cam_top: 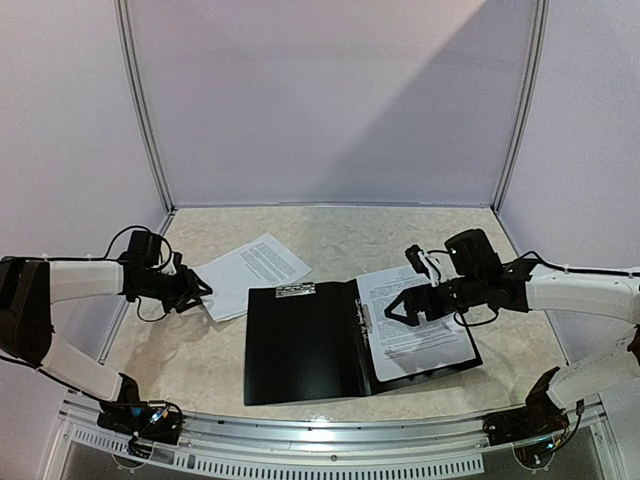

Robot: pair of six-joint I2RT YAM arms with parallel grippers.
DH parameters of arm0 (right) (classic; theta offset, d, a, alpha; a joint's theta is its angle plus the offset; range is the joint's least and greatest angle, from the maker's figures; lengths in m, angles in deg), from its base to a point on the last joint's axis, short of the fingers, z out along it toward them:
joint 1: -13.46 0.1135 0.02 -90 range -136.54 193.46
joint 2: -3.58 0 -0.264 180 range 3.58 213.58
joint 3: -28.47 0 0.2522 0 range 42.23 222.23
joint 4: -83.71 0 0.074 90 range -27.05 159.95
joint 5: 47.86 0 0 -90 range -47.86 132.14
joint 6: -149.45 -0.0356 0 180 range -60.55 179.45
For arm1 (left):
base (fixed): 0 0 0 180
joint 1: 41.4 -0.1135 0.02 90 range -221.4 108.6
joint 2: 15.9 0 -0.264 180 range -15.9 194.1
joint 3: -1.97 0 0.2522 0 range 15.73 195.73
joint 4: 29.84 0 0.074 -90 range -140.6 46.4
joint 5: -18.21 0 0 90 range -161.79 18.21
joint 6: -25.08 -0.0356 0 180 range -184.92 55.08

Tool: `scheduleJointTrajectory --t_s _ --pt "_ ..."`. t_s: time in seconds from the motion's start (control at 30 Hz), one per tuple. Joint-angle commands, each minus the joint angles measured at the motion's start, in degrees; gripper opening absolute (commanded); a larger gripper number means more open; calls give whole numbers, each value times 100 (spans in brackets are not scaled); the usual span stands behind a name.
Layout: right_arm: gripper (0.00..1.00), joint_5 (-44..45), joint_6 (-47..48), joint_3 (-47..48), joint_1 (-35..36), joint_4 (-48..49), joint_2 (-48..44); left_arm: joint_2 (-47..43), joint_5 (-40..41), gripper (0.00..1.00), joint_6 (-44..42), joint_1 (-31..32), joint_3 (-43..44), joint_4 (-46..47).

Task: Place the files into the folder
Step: Pick up the file from the corner of the board.

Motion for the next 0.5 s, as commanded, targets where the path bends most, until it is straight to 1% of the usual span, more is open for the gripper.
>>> scheduleJointTrajectory --t_s 0.0,0.1,0.3,0.37,0.47 --pt "99 -60 -3 117 42 -51 93 28 -17 41 -26 11 163 -51" --pt "99 -68 2 117 42 -58 119 14 558 44 -553 -12 654 -647" --pt "99 -120 -1 150 61 -55 210 -54 1660 48 -1095 -231 1345 -950" --pt "99 -117 -2 156 68 -75 225 -113 1585 49 -1025 -215 1265 -936" --pt "99 -43 11 162 83 -106 225 -292 879 50 -338 40 693 -510"
